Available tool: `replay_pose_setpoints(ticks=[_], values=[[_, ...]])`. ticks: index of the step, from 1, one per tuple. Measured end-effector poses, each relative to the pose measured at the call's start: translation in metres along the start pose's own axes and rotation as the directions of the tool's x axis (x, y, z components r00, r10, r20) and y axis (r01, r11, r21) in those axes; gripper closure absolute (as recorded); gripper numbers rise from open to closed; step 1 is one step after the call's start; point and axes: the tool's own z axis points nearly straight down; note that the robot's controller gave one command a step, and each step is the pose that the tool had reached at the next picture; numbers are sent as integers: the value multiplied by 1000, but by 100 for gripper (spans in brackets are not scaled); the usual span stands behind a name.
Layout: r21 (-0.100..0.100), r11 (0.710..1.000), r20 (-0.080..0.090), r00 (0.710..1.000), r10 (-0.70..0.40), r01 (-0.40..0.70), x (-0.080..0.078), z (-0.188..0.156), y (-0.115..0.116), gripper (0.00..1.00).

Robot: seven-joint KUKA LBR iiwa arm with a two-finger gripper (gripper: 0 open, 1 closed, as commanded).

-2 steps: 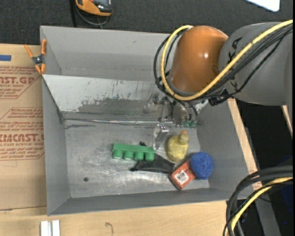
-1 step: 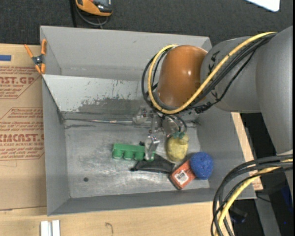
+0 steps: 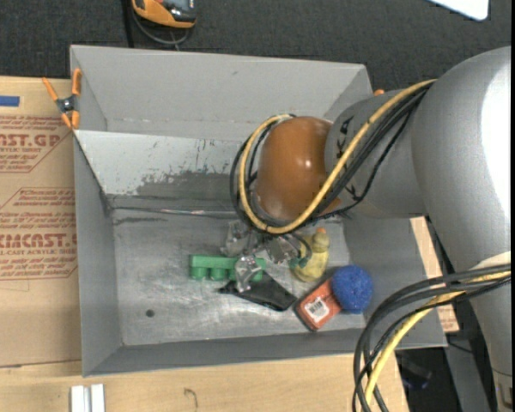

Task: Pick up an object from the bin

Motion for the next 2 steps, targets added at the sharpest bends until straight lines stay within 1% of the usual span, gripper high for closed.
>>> replay_pose_setpoints(ticks=[1,2], values=[[0,1000,0,1000,0,0,0,0,0,100],[-1,1000,2,1000,-4,4,14,-142,-7,100]])
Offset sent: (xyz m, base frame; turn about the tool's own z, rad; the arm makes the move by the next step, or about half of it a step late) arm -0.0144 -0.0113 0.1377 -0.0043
